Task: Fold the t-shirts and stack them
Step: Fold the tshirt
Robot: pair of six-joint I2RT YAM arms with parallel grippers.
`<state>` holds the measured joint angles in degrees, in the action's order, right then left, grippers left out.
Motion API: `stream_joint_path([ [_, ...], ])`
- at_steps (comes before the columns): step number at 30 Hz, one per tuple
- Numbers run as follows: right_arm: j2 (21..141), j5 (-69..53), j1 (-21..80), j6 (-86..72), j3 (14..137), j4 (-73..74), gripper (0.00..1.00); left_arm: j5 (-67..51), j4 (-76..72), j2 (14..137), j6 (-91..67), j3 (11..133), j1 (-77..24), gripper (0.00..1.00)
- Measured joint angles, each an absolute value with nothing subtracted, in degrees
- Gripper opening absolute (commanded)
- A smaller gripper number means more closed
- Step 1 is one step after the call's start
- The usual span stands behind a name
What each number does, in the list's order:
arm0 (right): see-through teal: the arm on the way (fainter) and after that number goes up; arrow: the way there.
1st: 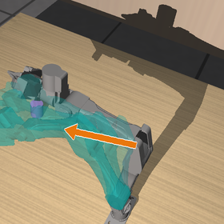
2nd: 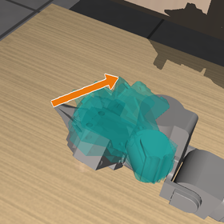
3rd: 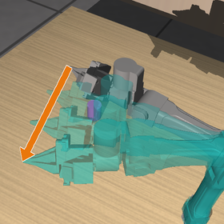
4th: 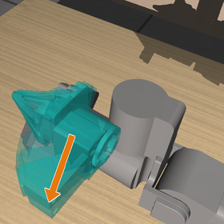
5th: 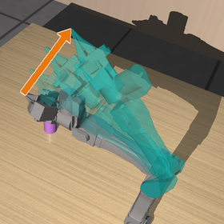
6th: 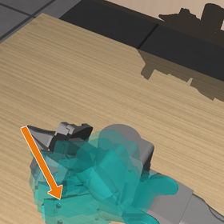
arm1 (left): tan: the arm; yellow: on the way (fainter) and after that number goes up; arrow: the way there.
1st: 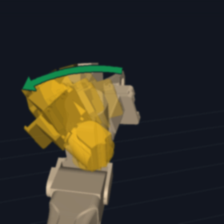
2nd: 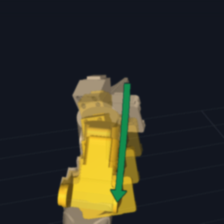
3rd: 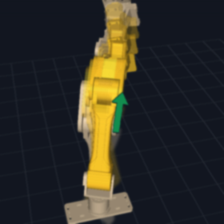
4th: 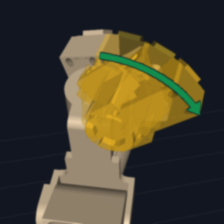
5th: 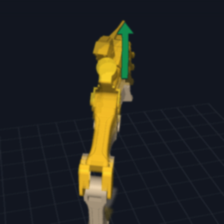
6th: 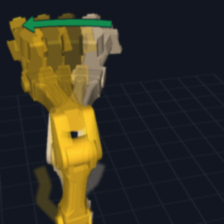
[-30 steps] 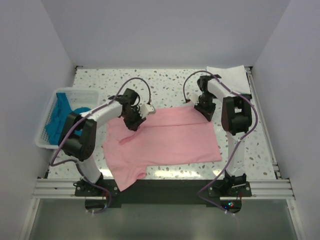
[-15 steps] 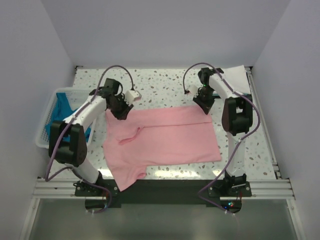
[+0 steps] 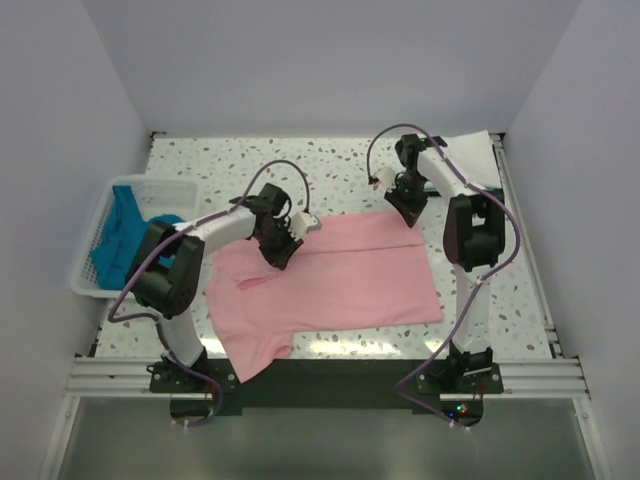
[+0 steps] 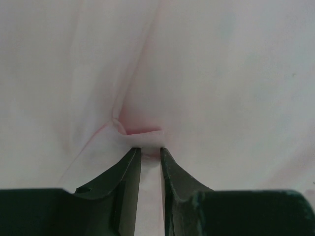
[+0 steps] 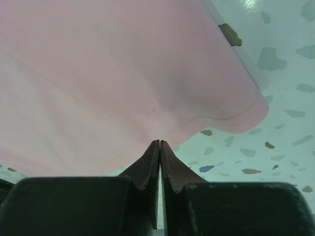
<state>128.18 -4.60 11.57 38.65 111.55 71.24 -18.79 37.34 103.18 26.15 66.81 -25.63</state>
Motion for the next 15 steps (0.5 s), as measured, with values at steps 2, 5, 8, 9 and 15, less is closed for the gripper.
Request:
stream_joint_path([
  [2, 128.18, -4.49, 11.57, 38.50, 109.95, 70.89, 0.05, -18.59, 36.82, 103.83, 26.00, 65.43, -26.87, 0.27],
  [5, 128.18, -4.47, 11.57, 38.41, 108.71, 71.07, 0.06, -18.44, 36.32, 103.77, 26.02, 65.23, -26.92, 0.28],
  [8, 128.14, -4.69, 11.57, 38.35, 108.71, 71.18, 0.06, -18.39, 36.62, 102.41, 26.09, 64.90, -26.20, 0.32],
  [9, 128.11, -4.75, 11.57, 38.33, 108.71, 71.18, 0.07, -18.57, 36.95, 101.34, 26.09, 64.88, -25.63, 0.34],
  [15, 128.05, -5.52, 11.64, 36.75, 110.10, 70.76, 0.07, -19.27, 36.82, 92.31, 25.43, 64.84, -16.80, 0.37],
])
